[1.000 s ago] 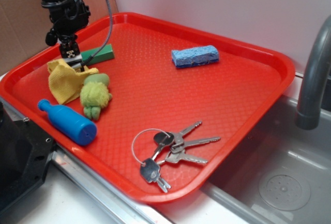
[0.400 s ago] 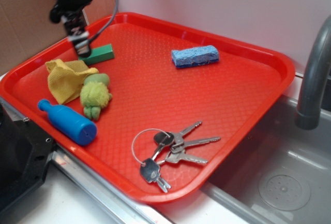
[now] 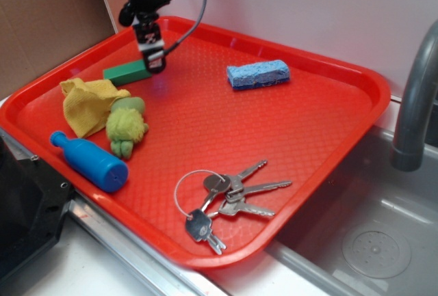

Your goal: Grab the green block.

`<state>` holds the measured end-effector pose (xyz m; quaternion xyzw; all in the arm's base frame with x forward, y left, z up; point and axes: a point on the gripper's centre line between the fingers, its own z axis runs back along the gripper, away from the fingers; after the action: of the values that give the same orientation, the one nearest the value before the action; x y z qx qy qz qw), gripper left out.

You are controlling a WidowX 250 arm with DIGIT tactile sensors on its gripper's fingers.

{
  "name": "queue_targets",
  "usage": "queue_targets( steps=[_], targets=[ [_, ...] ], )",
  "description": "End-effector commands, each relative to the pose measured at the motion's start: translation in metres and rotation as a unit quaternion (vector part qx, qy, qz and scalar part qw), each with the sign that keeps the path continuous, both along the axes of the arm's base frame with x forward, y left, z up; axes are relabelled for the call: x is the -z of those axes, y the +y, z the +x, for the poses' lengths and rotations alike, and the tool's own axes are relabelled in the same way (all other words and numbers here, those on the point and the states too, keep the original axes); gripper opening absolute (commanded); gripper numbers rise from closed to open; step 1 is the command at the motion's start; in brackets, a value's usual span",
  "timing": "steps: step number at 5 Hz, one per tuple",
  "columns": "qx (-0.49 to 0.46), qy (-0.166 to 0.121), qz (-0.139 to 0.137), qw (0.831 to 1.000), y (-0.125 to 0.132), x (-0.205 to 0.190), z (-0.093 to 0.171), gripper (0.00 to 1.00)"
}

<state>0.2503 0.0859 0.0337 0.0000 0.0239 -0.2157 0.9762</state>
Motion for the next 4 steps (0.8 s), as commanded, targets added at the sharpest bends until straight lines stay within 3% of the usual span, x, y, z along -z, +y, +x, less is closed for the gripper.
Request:
queue_targets(
  steps=[1, 3, 4],
  targets=[
    [-0.006, -0.065, 0.013, 0.998, 0.006, -0.031, -0.004, 1.00],
    [-0.005, -0.044, 0.015, 0.999, 0.007, -0.017, 0.007, 1.00],
    [-0.004, -0.038, 0.015, 0.999, 0.009, -0.011, -0.003, 1.00]
  ],
)
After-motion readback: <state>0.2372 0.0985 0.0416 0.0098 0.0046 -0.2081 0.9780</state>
